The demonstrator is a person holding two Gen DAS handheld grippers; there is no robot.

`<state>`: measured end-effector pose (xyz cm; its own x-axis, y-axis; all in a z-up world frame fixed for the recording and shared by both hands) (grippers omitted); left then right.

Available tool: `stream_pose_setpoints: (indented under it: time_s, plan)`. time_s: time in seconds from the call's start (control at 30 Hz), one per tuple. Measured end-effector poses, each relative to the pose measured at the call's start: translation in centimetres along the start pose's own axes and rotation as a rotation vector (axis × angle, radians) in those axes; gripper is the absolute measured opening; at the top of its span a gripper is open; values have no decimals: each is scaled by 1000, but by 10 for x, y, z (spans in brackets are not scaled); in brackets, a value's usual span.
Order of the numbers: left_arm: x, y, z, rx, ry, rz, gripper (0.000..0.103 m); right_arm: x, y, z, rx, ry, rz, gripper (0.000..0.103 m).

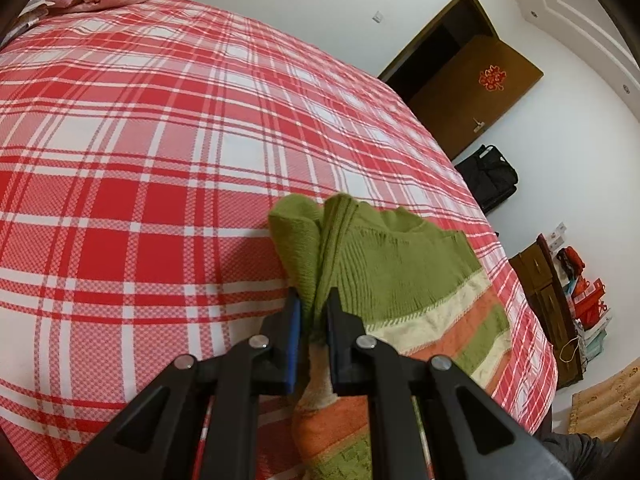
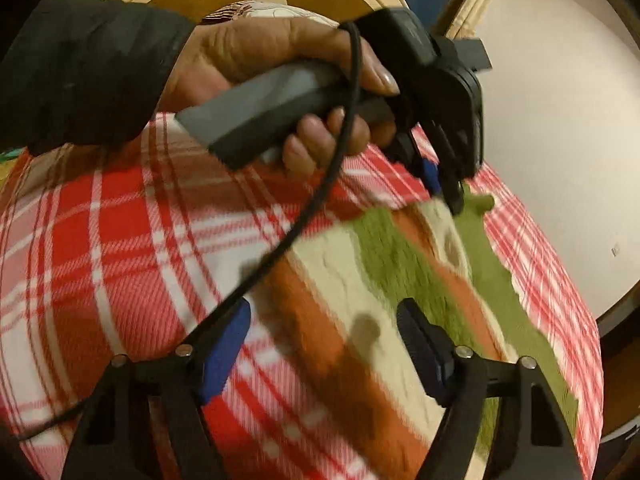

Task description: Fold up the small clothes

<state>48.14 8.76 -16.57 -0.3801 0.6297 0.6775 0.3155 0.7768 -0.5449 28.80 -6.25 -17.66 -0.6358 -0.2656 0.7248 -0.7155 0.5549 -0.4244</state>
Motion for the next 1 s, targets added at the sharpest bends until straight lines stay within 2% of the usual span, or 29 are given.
stream_pose_setpoints:
  time_s: [0.03, 0.17, 0.27, 0.37, 0.47, 0.6, 0.8, 1.0]
  plan:
    - [0, 1, 0, 4, -2, 1, 12, -2, 1, -1, 3, 1, -4, 18]
    - [5, -3, 0, 6, -19, 18, 12, 10, -12, 5, -33, -36, -2, 8]
    - [12, -11, -4, 5, -50, 37, 11, 23, -39, 14, -89, -53, 26, 7]
    - [15, -22, -9, 8, -71, 40, 11, 33, -79, 27, -218, -57, 13, 7]
    - [17, -45, -16, -15, -91, 28, 11, 50, -114, 41, -347, -87, -5, 7]
    - [19, -78, -28, -43, -128, 32, 11, 70, -149, 57, -442, -135, -10, 7]
    - [2, -134, -45, -101, -141, 57, 11, 116, -168, 86, -535, -199, 11, 7]
    - [-31, -182, -54, -150, -112, 97, 11, 146, -189, 124, -628, -216, 42, 7]
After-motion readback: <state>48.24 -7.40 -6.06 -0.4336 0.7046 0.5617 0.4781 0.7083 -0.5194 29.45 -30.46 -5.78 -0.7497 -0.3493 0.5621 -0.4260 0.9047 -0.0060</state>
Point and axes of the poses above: each gripper's, at about its wrist camera, not at the fingertips, and x roughly against the way its jaws point, y to its left, z to its underside, the point moved 3 cm from there along -x, roughly the way its jaws point, and after that the axes turned 3 degrees about y, right-handed, at the moved point
